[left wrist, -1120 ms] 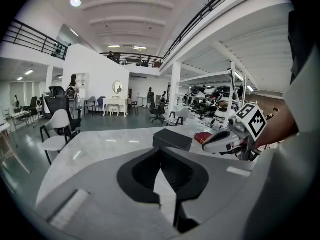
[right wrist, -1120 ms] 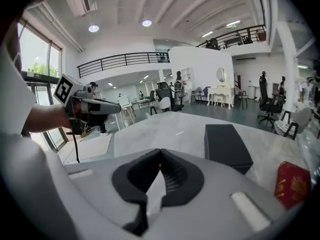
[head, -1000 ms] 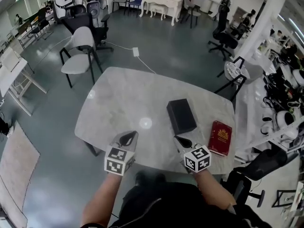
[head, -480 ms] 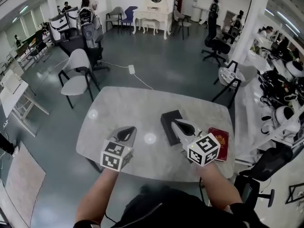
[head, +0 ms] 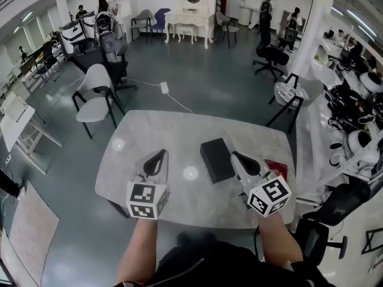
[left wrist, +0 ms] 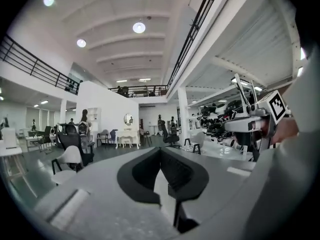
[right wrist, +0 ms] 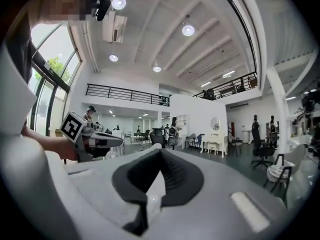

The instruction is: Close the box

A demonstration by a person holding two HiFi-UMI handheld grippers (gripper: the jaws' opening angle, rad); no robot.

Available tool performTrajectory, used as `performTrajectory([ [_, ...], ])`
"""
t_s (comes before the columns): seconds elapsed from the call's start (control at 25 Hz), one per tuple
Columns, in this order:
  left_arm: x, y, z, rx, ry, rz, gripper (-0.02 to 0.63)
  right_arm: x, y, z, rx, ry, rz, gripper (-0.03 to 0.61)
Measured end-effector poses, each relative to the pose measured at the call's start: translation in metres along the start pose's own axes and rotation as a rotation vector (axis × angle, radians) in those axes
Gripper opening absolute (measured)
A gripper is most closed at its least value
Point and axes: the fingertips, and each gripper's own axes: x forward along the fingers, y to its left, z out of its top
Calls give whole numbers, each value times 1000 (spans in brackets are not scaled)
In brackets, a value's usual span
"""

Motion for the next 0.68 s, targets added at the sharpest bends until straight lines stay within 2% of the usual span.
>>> performTrajectory([
  [0.24, 1, -11, -24, -91, 36, -15, 11, -12, -10, -20, 11, 17, -11, 2],
  [0.68, 2, -22, -33, -112, 73, -33, 11, -16, -14, -35, 38, 37, -3, 2],
])
